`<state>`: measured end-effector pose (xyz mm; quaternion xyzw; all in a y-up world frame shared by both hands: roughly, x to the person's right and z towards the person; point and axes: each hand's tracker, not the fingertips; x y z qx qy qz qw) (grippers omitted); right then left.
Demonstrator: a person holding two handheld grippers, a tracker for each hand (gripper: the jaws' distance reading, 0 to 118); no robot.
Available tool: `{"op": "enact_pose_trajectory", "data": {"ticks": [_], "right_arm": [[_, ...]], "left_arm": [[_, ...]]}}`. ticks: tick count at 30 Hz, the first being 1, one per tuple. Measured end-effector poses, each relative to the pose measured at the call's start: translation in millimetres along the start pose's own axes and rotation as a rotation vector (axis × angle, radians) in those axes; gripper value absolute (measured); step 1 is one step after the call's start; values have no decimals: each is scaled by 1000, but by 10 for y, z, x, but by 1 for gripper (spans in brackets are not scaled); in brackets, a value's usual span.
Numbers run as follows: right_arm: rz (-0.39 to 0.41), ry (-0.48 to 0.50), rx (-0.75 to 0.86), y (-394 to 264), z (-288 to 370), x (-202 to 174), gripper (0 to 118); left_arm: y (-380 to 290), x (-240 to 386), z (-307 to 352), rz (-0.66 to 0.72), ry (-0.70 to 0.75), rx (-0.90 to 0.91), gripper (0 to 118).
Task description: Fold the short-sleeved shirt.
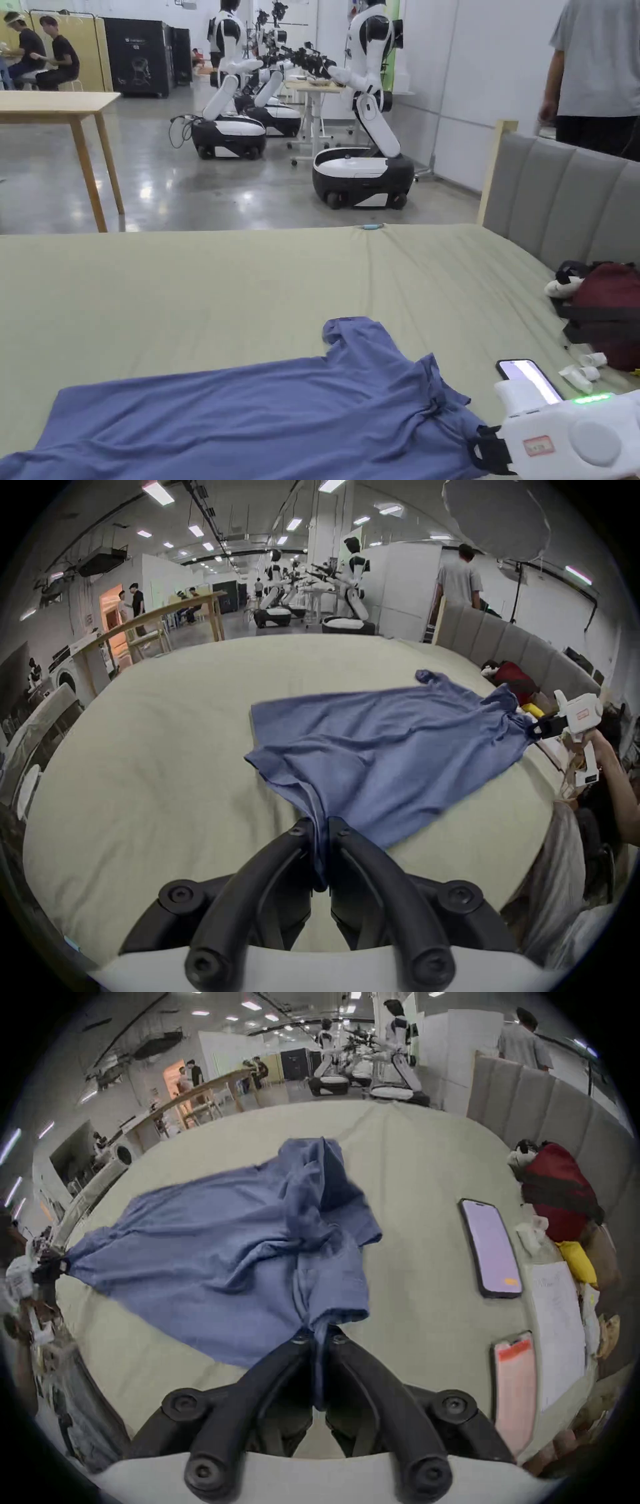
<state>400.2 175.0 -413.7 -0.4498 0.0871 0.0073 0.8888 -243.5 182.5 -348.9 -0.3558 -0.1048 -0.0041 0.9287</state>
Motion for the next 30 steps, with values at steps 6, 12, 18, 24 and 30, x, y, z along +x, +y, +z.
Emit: {"op": "enact_pose_trajectory", "data": {"ticks": [6,12,18,24,30], "right_arm": [[4,9,4,-665,632,65,5],[34,-43,-113,-1106,191,-1,5],[28,-47,-18,-1143,216,47,44],[-47,-41,142,-1240,1248,-99,109],[-67,24,388,-1337,2152,-663,0]], "left_arm": [[-486,162,600,35,-27,-2,6],[-934,287,274,20,8,-129,6],[-1097,264,111,47,34,-159,74],[-999,158,670,161,43,-48,108],[-733,113,1208,211,108,184,0]]}}
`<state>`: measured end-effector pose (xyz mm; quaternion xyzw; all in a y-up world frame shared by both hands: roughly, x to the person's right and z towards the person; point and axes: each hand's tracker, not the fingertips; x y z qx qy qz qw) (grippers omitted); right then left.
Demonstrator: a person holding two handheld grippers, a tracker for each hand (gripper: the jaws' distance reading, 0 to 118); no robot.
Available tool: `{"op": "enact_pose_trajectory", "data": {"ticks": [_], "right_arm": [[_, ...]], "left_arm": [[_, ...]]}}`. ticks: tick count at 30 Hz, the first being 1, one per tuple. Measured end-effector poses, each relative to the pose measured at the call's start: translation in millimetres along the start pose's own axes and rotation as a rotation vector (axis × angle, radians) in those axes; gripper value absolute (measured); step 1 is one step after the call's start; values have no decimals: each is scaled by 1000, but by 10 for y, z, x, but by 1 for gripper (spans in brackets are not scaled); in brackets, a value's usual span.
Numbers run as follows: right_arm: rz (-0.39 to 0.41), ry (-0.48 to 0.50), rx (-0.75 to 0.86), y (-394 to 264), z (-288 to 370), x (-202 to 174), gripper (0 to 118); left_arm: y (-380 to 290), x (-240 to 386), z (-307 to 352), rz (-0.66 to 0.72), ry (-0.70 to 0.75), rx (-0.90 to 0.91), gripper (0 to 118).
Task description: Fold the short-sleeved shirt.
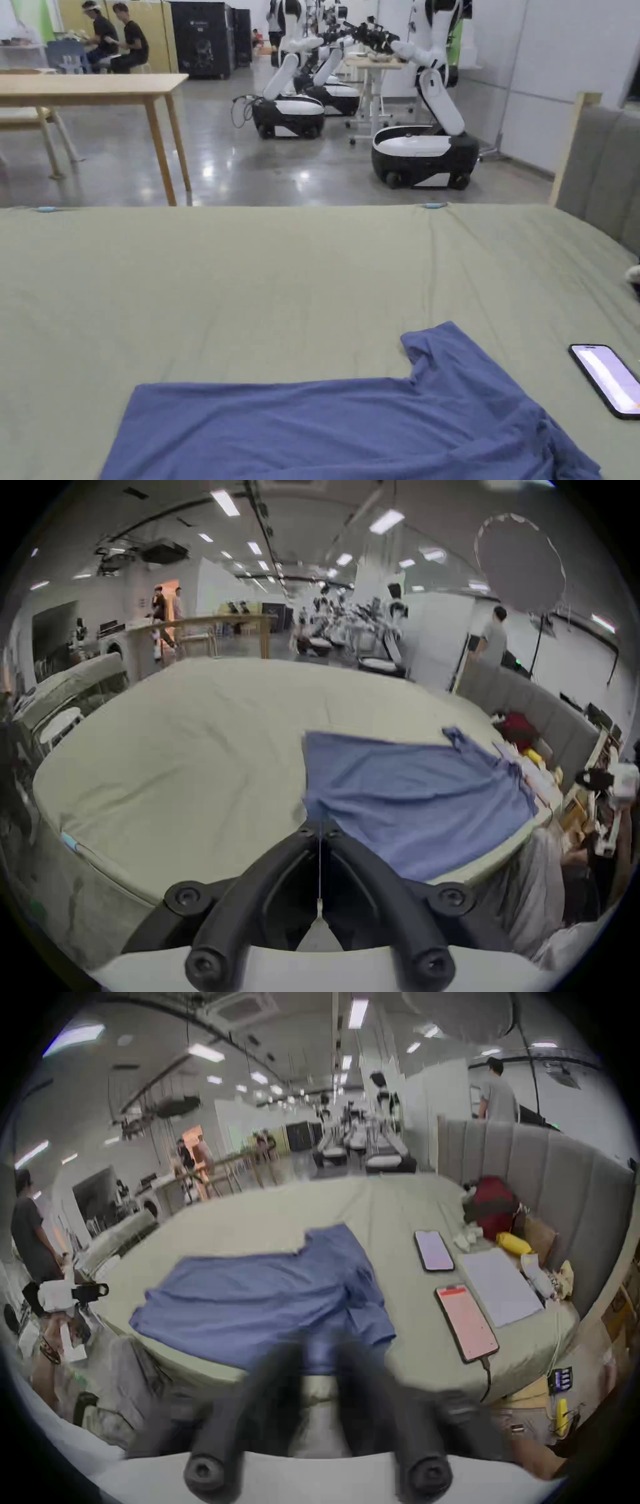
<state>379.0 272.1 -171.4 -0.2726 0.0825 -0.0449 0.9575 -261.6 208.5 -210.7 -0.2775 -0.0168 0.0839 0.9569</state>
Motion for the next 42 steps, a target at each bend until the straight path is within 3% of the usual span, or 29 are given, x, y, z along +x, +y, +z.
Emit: {"op": "enact_pose_trajectory", "data": {"ticks": [5,9,12,13,15,16,21,24,25,26,27,30,33,38,40,42], "right_arm": [[29,38,12,85,88,-268,0],[45,50,-3,55,-7,-243,0],[42,50,-32,60,-120,-313,0],[42,46,-41,64,-147,-333,0],[44,32,-62,76,-192,-359,0],[40,20,-73,-25,-233,-239,0],[23,-29,-106,-70,-267,-148,0],[18,-52,-110,-72,-245,-132,0],[15,-57,-112,-70,-249,-118,0],[12,-58,-114,-64,-266,-101,0],[10,-56,-116,-56,-292,-88,0],[36,-38,-130,-4,-418,-74,0],[134,-38,-123,159,-644,-13,0],[235,-35,-88,814,-1566,191,0],[231,-53,-102,1087,-2161,326,0],[175,-36,-161,1277,-2789,533,1]], "left_arm": [[474,167,-517,-148,1,-32,0],[875,195,-1367,-180,8,-45,0],[1073,73,-2180,-183,5,-167,0],[1113,52,-2408,-162,12,-216,12],[1114,75,-2847,-157,30,-325,89],[1082,62,-3016,-150,22,-353,110],[927,134,-3585,-187,60,-431,105],[848,264,-3512,-238,73,-394,87],[843,313,-3413,-257,27,-359,67],[819,356,-3277,-270,-15,-325,19],[776,420,-3207,-297,-31,-297,2],[699,463,-3124,-348,-31,-308,2],[673,481,-3082,-353,-46,-309,2],[790,465,-3000,-337,-50,-283,2],[822,485,-2964,-336,-56,-271,2],[836,540,-2922,-349,-55,-262,2]]}}
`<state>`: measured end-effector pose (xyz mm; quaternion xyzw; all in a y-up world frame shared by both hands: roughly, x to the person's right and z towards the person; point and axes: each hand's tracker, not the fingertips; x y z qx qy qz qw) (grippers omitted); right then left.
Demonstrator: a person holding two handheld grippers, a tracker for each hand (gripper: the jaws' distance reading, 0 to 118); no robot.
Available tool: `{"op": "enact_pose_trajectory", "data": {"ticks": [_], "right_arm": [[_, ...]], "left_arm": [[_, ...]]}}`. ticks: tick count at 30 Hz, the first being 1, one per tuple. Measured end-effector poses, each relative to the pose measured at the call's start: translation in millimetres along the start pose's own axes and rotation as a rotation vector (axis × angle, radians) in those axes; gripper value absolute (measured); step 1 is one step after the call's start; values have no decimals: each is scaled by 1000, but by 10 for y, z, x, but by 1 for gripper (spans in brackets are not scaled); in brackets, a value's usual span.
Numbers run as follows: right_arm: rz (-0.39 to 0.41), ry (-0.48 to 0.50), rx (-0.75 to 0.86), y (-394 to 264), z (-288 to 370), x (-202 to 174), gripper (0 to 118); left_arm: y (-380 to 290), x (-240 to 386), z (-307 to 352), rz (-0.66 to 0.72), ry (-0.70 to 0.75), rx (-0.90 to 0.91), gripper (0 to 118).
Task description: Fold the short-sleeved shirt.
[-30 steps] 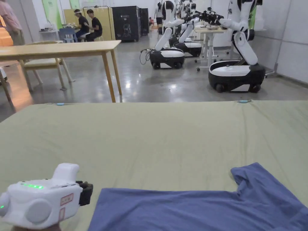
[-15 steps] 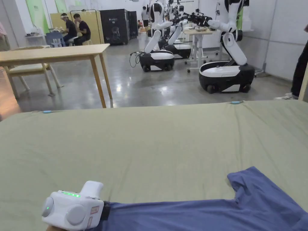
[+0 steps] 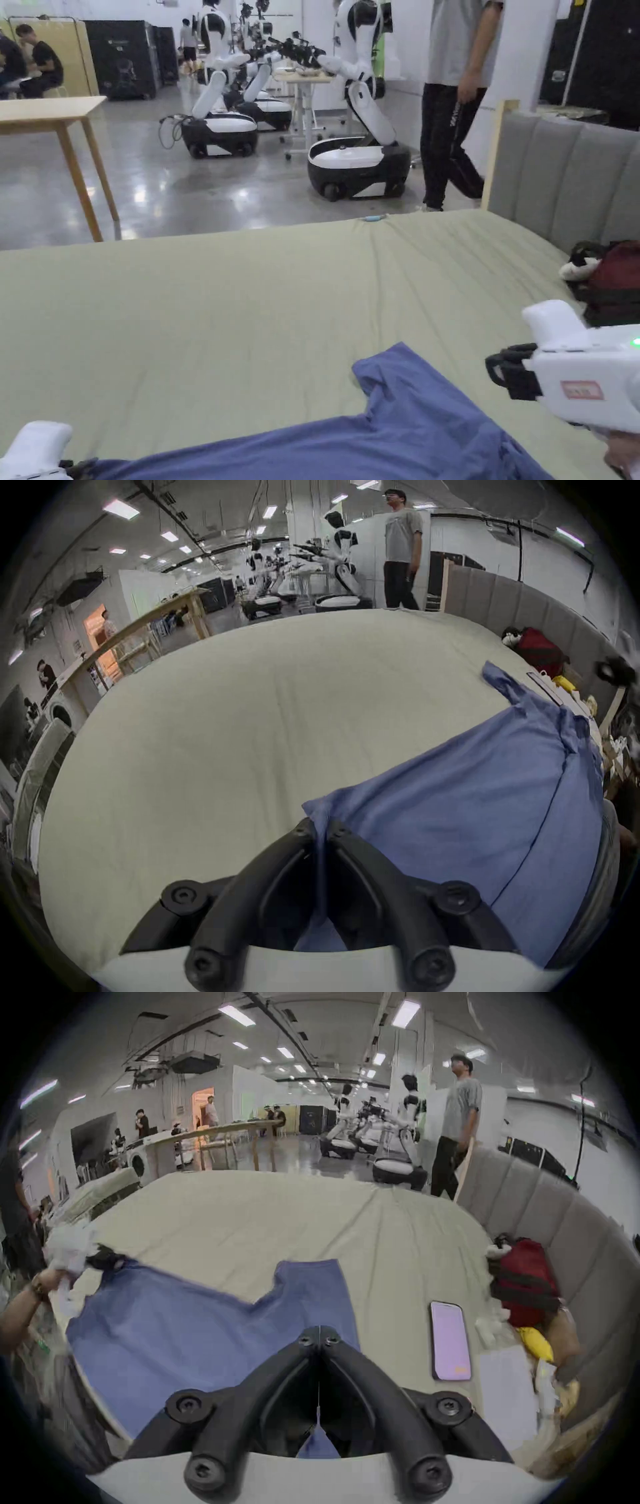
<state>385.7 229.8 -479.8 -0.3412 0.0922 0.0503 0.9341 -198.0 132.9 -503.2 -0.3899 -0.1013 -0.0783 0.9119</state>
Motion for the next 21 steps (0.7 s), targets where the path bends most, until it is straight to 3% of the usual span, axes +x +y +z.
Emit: {"op": "enact_pose_trajectory", "data": {"ticks": [1,2,5,6,8,10,12,13,15,16,17,21], "right_arm": [[-38,23,-39,94,-299,104,4],[-71,44,-93,188,-570,172,23],[-82,17,-233,308,-1272,282,93],[-50,-2,-261,311,-1411,262,95],[27,-50,-332,273,-1686,244,95],[52,-119,-448,173,-1877,220,95],[36,-129,-545,62,-1968,231,82],[-29,-74,-485,37,-1898,242,79],[-34,-83,-444,20,-1719,203,43],[17,-74,-437,-8,-1665,151,18],[99,-113,-442,-27,-1629,106,0],[101,-129,-432,-7,-1554,29,0]], "left_arm": [[1,12,11,-3,1,4,2],[1,16,15,0,1,7,2],[-10,42,-2,23,-5,3,2],[-16,45,-3,29,-4,5,2],[-21,98,-9,38,-1,7,2],[-29,104,-25,51,-2,5,2],[-36,99,-35,58,-5,-1,2],[-42,102,-33,55,-3,-3,2],[-57,102,-18,49,1,-2,2],[-56,141,4,48,-1,-2,2],[-56,150,7,48,-4,-4,2],[-37,205,15,46,8,-12,2]]}}
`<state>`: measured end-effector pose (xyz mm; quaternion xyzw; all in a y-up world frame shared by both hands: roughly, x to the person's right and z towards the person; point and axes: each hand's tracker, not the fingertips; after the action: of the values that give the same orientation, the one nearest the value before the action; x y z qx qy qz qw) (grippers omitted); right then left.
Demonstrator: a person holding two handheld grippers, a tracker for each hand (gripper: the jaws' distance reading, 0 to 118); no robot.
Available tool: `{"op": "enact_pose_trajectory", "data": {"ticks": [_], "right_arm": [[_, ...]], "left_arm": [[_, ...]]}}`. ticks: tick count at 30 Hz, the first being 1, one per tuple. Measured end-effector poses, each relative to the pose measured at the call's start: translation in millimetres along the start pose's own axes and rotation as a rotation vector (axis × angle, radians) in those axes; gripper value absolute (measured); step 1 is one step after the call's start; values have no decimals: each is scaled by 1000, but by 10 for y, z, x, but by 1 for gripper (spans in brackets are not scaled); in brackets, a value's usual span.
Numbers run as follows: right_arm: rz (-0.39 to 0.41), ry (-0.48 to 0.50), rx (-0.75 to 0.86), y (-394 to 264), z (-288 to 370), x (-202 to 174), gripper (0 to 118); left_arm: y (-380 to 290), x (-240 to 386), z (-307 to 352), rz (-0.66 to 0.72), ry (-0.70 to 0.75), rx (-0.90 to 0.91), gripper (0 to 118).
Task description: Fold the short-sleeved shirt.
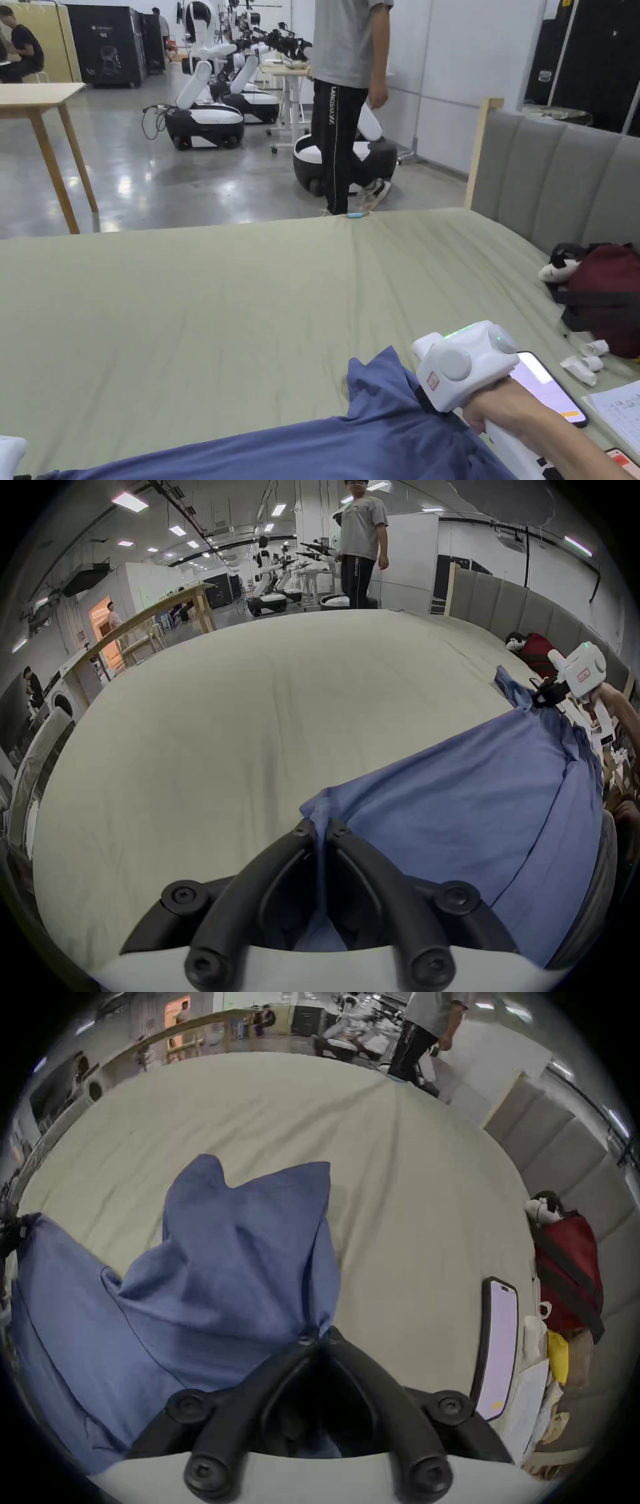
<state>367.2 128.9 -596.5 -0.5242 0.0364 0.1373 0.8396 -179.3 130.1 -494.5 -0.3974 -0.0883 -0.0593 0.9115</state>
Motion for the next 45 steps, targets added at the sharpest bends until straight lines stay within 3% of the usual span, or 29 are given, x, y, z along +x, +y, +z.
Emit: {"op": "enact_pose_trajectory", "data": {"ticks": [5,7,10,12,17,21,25,28,32,33,34,35,36,37,38,39,40,43,45], "right_arm": [[-11,-24,101,-13,305,-9,0],[-22,35,176,-66,599,7,0],[26,63,315,-284,1189,-19,0],[54,76,407,-574,1616,-33,0],[113,126,463,-1671,2285,-95,0],[86,180,364,-2345,2203,-178,1],[97,244,174,-2731,1757,-269,1],[138,117,81,-2812,1431,-329,1],[-18,175,124,-2711,1166,-188,3],[-37,175,131,-2703,1185,-150,5],[-35,173,141,-2692,1195,-144,11],[-28,169,149,-2699,1218,-143,34],[-31,170,166,-2713,1266,-132,55],[-35,166,195,-2772,1381,-99,66],[-36,150,219,-2804,1491,-77,66],[-39,143,237,-2833,1606,-58,102],[-55,144,301,-2890,1824,-28,117],[-165,154,468,-3095,2551,-62,118],[-231,222,592,-3254,2987,-138,108]], "left_arm": [[21,12,254,-2,1,30,3],[17,-35,368,0,-9,56,3],[-41,-43,722,-23,-13,113,2],[-165,-21,1039,-40,-24,145,2],[-852,-5,1728,-69,-41,169,2],[-1422,19,1836,6,-82,83,2],[-1741,93,1648,-4,-117,5,3],[-1822,58,1504,27,-110,-11,2],[-1839,64,1433,58,-97,-4,3],[-1843,91,1443,50,-79,2,9],[-1847,114,1453,43,-67,9,22],[-1914,92,1443,42,-62,17,61],[-1917,78,1477,45,-58,31,88],[-1912,58,1516,54,-61,36,101],[-1903,26,1549,73,-60,21,101],[-1934,-30,1696,136,-51,37,118],[-1911,-81,1832,102,-93,80,115],[-1879,31,2243,168,-54,118,115],[-1899,57,2499,221,-72,164,104]]}}
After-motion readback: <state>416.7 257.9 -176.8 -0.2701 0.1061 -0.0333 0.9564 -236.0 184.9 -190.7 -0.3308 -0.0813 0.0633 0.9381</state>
